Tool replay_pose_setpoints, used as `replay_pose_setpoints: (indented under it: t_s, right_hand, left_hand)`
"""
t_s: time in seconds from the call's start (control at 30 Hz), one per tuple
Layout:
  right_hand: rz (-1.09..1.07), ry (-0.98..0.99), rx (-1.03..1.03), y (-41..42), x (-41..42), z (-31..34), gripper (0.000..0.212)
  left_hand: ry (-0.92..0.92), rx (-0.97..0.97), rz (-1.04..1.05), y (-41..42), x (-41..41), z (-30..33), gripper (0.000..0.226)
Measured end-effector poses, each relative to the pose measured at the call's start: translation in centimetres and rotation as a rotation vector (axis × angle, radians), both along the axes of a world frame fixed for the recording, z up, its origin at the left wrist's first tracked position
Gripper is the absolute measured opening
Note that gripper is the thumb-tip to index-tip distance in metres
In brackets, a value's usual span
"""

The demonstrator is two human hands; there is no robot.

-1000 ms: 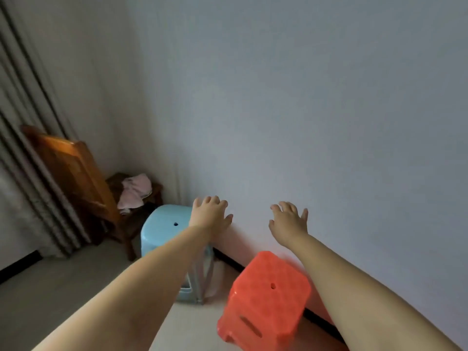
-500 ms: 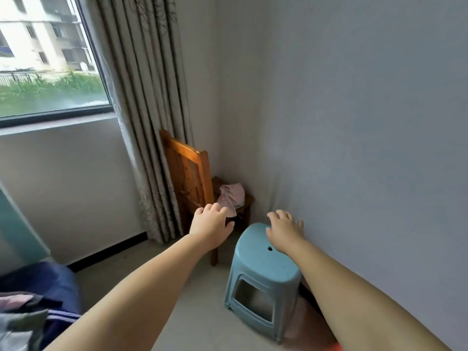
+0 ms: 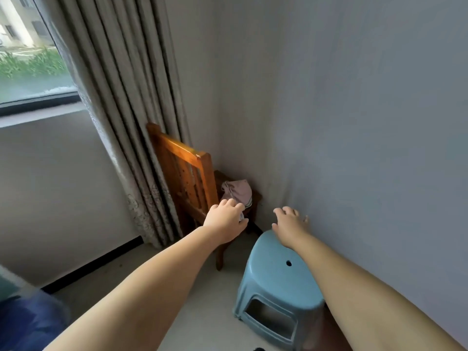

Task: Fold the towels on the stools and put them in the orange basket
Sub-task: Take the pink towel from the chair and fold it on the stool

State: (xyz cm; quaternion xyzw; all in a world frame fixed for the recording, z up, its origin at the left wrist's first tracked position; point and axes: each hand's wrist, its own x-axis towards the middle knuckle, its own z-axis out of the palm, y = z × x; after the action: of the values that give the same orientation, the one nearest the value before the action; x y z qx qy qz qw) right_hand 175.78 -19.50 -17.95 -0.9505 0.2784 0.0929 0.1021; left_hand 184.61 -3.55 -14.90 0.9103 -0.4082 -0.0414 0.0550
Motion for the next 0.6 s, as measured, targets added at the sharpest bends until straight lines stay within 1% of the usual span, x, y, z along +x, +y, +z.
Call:
replay_pose_setpoints:
  t_s: [0.17, 0.23, 0.33, 0.47, 0.6]
  right_hand:
    - [-0.032, 0.032, 0.064, -5.1, 5.7, -3.2, 0.043]
    - [-0.027, 0.024, 0.08, -6.5, 7.0, -4.0, 0.042]
    - [-0.075, 0.033, 0.19, -9.1, 8.9, -6.7, 0.041]
    - [-0.145, 0.116, 0.285, -10.8, 10.0, -11.0, 0.043]
    - [-0.243, 0.171, 0.317, -12.7, 11.0, -15.5, 0.042]
  left_hand:
    - [0.099, 0.076, 0.02, -5.7, 7.1, -2.0, 0.038]
    - [0.141, 0.073, 0.048, -7.0, 9.2, -2.6, 0.038]
    - [0.247, 0.075, 0.053, -9.8, 11.8, -5.8, 0.039]
    - [0.348, 0.213, 0.033, -12.3, 13.9, -10.8, 0.046]
    - [0.437, 0.31, -0.003, -16.1, 17.6, -15.7, 0.048]
